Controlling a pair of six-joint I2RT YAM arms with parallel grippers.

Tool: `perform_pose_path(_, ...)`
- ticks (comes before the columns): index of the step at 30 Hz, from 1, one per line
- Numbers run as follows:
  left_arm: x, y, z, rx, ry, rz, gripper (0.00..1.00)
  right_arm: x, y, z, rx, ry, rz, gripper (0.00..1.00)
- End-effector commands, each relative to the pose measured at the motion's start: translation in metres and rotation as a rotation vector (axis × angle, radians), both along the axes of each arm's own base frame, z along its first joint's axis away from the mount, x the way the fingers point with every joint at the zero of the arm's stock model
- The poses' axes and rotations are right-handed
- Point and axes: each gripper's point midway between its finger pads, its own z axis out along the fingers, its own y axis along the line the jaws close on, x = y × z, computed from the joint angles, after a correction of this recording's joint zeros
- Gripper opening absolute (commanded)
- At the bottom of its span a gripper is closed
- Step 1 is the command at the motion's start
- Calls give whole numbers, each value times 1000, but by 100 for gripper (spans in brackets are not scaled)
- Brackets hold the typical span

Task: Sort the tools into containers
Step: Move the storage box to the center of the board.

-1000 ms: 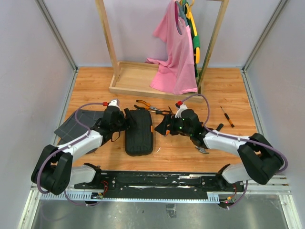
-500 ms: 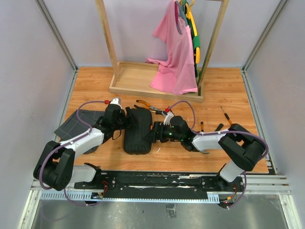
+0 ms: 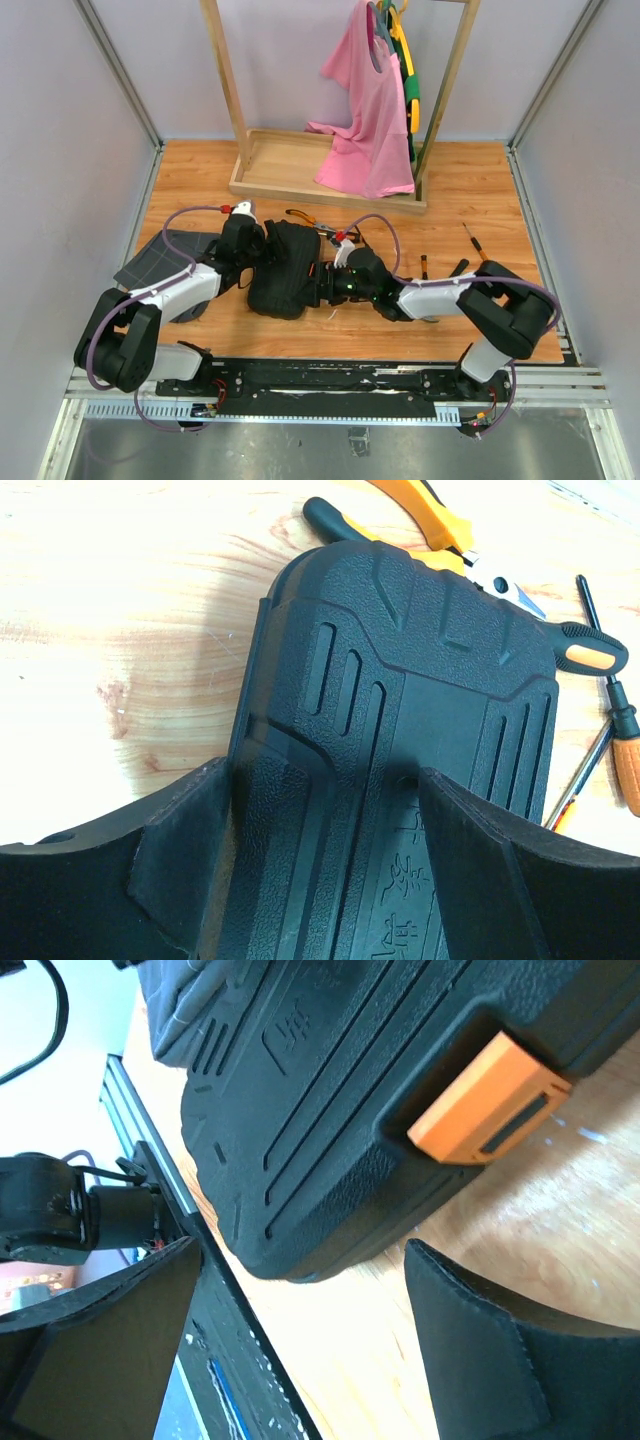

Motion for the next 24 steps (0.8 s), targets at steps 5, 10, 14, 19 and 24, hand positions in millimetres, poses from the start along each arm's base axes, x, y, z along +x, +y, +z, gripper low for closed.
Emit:
perform_pose_path(5, -16, 9, -27, 69, 89, 0, 77, 5, -49, 0, -211, -159, -92, 98)
perform_pose_path(10, -16, 10, -28, 76, 92, 1, 77, 12, -76, 5, -268, -252, -156, 98)
perform_pose_path(14, -17, 9, -28, 75, 95, -6, 77, 20, -97, 14, -304, -312, -232, 98)
perform_pose_path(19, -18, 9, -30, 77, 102, -7, 77, 25, -111, 25, -306, -346, -303, 98)
perform_pose_path(24, -19, 5, -31, 65, 102, -29, 77, 25, -117, 34, -276, -361, -318, 98)
